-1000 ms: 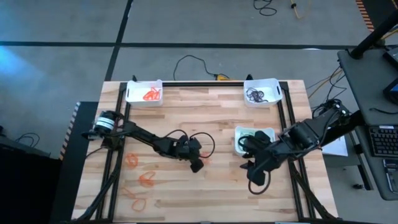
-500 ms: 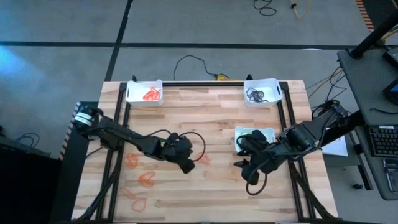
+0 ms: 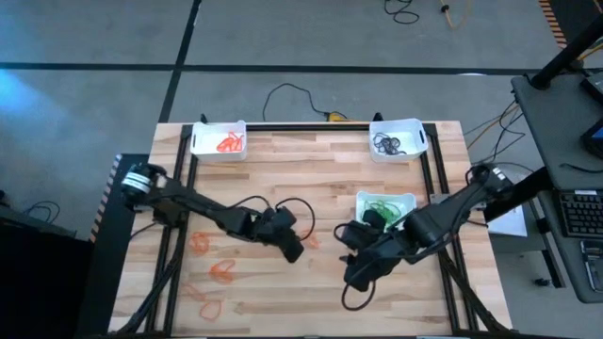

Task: Sort rubber bands into baskets
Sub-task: Put the orange rubber band into the top left white bin

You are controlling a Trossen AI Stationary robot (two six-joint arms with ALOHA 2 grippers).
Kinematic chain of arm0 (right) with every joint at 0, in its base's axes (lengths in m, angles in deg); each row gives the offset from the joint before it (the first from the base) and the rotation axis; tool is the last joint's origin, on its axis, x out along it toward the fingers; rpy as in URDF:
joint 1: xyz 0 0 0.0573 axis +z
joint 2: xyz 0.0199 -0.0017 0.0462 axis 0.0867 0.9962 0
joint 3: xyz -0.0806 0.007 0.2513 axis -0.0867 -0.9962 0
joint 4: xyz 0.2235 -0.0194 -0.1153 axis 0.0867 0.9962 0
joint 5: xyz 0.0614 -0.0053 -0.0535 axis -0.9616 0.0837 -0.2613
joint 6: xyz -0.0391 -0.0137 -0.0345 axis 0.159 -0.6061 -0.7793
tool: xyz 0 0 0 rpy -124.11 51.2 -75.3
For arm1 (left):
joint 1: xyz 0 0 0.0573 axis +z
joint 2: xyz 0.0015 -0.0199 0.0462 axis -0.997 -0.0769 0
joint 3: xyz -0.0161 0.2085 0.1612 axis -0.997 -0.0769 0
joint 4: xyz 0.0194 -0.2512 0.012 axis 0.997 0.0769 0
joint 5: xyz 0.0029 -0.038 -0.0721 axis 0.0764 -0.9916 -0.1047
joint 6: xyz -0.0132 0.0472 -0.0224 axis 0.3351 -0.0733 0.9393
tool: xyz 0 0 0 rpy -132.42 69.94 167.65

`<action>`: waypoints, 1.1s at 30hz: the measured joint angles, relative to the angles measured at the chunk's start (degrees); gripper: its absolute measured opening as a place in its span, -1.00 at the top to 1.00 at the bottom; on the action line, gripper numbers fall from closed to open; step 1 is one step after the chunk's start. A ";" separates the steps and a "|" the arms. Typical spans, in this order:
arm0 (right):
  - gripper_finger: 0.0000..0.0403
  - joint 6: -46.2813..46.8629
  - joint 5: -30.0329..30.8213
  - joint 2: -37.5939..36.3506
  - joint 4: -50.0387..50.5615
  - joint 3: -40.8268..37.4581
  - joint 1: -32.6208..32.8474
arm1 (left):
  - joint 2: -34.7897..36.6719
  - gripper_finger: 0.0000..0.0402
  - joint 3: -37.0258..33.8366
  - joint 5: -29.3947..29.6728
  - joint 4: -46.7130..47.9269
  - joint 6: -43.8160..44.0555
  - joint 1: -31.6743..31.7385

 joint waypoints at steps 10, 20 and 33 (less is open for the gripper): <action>0.08 4.17 -1.60 2.00 -0.02 -0.01 1.39 | -8.75 0.36 1.84 -1.13 -2.68 1.44 3.50; 0.08 5.38 -3.94 1.08 -0.04 0.00 2.17 | -9.92 0.43 2.40 -0.55 -0.35 4.01 4.13; 0.08 5.54 -4.68 1.04 -0.06 0.00 2.28 | -10.53 0.64 2.01 3.64 -1.38 8.74 0.37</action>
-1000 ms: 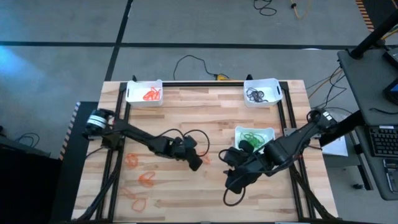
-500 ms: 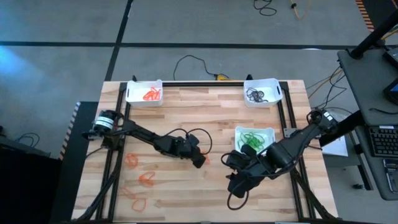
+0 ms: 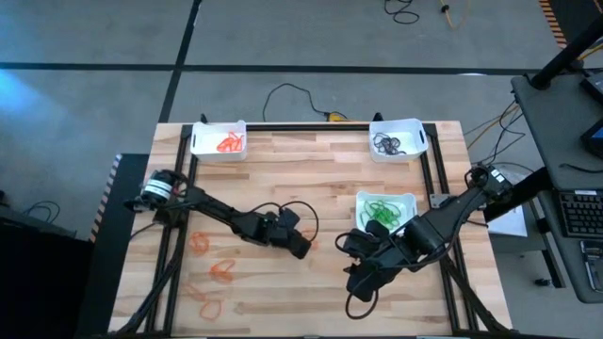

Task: Sort rubber bands into baskets
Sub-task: Put the orange rubber band into the top left white bin

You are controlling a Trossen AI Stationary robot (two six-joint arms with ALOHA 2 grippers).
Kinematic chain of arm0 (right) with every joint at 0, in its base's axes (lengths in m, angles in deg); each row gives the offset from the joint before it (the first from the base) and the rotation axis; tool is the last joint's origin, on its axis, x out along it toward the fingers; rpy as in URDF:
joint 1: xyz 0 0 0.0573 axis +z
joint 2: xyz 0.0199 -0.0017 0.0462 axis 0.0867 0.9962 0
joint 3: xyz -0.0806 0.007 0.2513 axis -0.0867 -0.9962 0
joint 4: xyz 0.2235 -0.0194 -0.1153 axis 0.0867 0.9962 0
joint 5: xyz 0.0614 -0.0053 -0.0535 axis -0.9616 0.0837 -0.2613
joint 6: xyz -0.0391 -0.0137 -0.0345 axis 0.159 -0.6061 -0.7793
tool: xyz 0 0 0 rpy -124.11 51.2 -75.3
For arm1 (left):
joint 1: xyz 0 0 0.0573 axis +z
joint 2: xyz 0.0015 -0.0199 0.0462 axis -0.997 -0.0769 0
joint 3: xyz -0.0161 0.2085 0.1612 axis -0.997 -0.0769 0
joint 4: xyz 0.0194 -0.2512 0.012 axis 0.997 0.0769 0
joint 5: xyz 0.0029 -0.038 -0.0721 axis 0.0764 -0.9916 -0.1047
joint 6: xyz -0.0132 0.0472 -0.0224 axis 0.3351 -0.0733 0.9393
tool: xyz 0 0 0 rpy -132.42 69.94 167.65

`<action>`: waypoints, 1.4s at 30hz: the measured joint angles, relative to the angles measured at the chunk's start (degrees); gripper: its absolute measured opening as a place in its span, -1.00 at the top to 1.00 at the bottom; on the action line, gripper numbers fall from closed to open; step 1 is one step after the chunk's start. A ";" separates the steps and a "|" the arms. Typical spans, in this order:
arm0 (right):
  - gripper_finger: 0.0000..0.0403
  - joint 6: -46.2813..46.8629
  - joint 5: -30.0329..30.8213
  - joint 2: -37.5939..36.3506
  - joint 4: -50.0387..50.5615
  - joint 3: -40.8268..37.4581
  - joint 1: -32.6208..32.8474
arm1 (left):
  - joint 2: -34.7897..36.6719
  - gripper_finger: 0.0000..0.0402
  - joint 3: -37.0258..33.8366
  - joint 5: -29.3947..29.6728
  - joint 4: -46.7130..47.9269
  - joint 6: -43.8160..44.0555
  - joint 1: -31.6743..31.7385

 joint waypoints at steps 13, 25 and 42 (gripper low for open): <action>0.08 1.75 -4.92 -0.73 0.04 0.02 -0.02 | -4.86 0.97 3.92 2.56 -0.97 -0.76 -2.92; 0.08 1.77 -5.83 -2.15 0.19 0.04 -0.02 | 5.67 1.00 9.28 8.09 24.03 -12.62 1.07; 0.08 2.04 -6.78 -2.80 -0.02 0.04 0.00 | 20.15 1.00 0.50 8.38 40.18 -17.47 7.82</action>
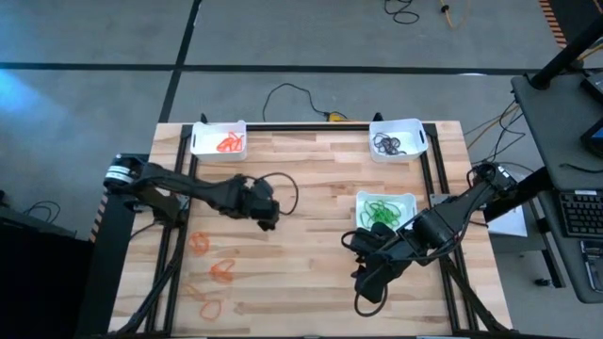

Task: Sort rubber bands into baskets
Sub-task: Put the orange rubber band into the top left white bin

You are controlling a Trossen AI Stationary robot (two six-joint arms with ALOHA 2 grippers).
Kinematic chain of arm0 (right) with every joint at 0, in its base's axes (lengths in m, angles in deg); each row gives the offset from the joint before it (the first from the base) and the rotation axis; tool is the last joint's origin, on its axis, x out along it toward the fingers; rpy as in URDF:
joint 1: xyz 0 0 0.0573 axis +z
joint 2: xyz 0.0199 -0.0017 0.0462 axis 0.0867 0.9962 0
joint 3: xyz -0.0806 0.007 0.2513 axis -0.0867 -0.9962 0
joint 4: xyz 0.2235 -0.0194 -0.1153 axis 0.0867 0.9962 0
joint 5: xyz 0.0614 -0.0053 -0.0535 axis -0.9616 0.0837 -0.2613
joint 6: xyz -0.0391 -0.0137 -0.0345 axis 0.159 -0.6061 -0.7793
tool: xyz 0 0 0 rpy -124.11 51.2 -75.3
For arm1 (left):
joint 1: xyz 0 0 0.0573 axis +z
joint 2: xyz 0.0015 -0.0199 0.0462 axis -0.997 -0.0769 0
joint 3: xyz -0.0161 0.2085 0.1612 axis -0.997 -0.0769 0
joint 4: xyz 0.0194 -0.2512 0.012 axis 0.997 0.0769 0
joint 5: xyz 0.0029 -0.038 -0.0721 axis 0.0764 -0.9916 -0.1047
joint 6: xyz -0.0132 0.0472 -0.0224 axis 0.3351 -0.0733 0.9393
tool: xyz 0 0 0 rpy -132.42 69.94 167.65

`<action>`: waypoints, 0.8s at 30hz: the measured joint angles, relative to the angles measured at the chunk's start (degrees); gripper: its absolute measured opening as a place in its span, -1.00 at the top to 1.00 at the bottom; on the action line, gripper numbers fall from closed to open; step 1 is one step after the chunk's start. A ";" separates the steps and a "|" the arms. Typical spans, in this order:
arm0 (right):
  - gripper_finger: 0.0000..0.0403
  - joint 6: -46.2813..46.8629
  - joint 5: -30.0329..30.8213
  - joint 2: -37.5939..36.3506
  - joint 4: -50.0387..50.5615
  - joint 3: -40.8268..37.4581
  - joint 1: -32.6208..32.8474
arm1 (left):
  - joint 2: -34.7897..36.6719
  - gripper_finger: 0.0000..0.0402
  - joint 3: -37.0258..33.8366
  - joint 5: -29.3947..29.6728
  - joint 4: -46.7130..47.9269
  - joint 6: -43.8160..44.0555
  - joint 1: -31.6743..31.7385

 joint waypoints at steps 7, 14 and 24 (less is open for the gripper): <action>0.08 1.33 0.00 0.00 -0.75 0.00 -0.04 | -0.66 1.00 -12.65 -7.75 -18.36 10.45 -3.96; 0.08 0.95 0.00 -0.02 -1.64 0.00 -0.41 | -0.02 0.87 -14.89 -7.63 -18.50 13.92 -4.94; 0.08 1.30 -0.59 -0.15 -1.60 0.00 -0.70 | 0.20 0.17 -11.52 -6.36 -8.73 13.87 -3.57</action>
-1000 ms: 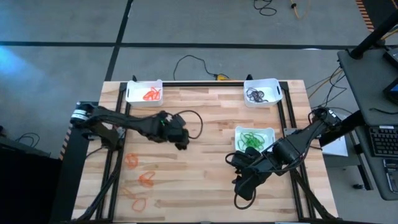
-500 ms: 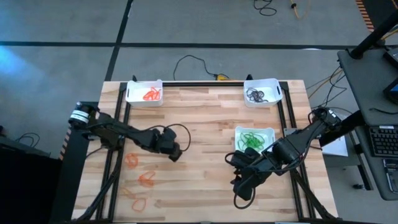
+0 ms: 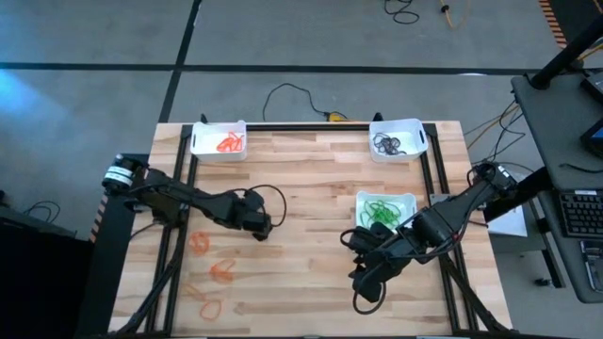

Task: Sort rubber bands into baskets
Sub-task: Put the orange rubber band into the top left white bin

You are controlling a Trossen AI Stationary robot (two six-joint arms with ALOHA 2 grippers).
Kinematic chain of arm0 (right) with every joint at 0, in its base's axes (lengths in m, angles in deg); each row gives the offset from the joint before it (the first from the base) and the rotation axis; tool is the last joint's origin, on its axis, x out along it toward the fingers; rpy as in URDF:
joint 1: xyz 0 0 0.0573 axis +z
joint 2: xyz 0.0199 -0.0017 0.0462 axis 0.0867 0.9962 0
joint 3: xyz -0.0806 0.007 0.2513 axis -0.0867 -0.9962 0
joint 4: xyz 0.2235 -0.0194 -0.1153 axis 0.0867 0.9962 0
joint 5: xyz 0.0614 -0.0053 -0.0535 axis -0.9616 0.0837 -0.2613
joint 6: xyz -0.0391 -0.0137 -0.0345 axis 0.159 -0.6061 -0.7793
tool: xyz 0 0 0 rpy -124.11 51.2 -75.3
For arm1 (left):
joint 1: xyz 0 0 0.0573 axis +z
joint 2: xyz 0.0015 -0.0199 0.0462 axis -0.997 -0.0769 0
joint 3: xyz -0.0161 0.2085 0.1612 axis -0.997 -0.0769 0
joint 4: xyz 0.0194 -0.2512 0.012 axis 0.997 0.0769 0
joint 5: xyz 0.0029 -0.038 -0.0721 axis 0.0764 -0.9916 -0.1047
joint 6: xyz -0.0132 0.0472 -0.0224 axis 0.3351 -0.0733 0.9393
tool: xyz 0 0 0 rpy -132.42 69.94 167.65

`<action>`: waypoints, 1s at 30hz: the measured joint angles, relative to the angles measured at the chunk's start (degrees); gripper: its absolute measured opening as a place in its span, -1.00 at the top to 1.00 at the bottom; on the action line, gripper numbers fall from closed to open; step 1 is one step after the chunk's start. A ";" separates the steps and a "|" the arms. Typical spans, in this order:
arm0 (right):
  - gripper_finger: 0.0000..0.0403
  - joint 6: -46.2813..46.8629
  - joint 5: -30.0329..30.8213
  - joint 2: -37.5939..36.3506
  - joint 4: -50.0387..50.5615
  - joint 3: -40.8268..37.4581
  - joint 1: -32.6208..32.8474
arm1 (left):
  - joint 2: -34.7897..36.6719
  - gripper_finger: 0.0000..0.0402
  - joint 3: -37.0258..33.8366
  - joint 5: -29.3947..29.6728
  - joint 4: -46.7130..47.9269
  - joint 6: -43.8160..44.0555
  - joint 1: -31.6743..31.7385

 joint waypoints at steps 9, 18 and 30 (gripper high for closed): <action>0.08 0.63 -0.02 0.00 -0.02 0.00 0.00 | -0.15 0.07 -0.21 1.72 2.54 3.12 0.26; 0.08 0.98 -0.02 0.00 -0.04 0.00 0.02 | -0.17 0.35 -4.36 -2.27 -2.73 6.90 1.46; 0.08 1.18 0.00 0.00 -0.07 0.00 0.02 | -0.46 0.86 -7.59 -1.90 -6.12 9.57 1.36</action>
